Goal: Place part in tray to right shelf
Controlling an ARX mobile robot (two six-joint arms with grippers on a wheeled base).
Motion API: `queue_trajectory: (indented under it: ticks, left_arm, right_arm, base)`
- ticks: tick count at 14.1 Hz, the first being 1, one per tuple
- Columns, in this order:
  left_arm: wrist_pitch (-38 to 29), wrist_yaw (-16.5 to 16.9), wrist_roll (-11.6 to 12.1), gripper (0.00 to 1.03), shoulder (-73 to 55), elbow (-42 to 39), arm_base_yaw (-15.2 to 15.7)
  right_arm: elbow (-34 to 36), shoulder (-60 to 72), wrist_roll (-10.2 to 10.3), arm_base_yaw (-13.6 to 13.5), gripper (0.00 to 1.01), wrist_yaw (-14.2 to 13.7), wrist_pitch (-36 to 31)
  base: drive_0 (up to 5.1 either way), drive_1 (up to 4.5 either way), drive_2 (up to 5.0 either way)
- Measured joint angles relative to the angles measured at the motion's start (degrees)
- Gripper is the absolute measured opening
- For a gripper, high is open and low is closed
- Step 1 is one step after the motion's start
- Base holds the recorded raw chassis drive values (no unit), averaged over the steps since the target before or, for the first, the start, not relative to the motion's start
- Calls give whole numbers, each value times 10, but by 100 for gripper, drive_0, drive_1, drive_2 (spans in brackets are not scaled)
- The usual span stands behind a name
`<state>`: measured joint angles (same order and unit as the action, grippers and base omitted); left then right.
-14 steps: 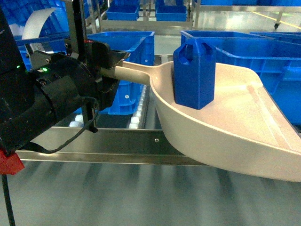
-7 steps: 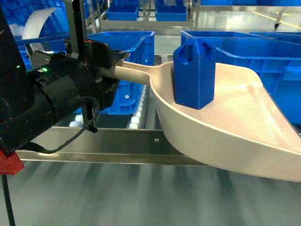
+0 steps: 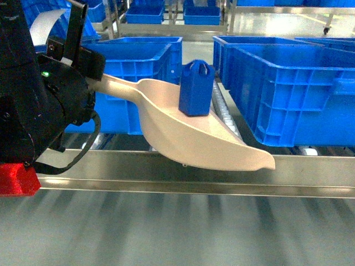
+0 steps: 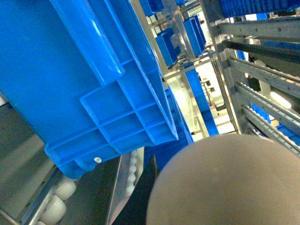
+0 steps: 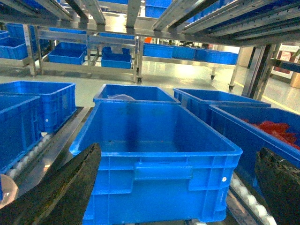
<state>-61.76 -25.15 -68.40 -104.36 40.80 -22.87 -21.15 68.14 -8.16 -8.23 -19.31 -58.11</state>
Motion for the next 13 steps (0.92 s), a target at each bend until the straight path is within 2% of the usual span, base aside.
queue_trajectory:
  ticks: [3,5,8,10,13]
  left_arm:
    - [-7,11,9,13,30,0,-2]
    - [-12,11,22,13,60,9,-2]
    - [-9,4,26,13,89,28,4]
    - [24,-22,22,13,106,42,25]
    - [55,-76,24,13,126,70,71]
  right_arm:
    - [0,0,0,0,98,0,0]
    - [0,0,0,0,98,0,0]
    - [0,0,0,0,98,0,0]
    - [0,0,0,0,98,0,0]
    - [0,0,0,0,98,0,0]
  base:
    - [0,0,0]
    - [0,0,0]
    - [0,0,0]
    - [0,0,0]
    - [0,0,0]
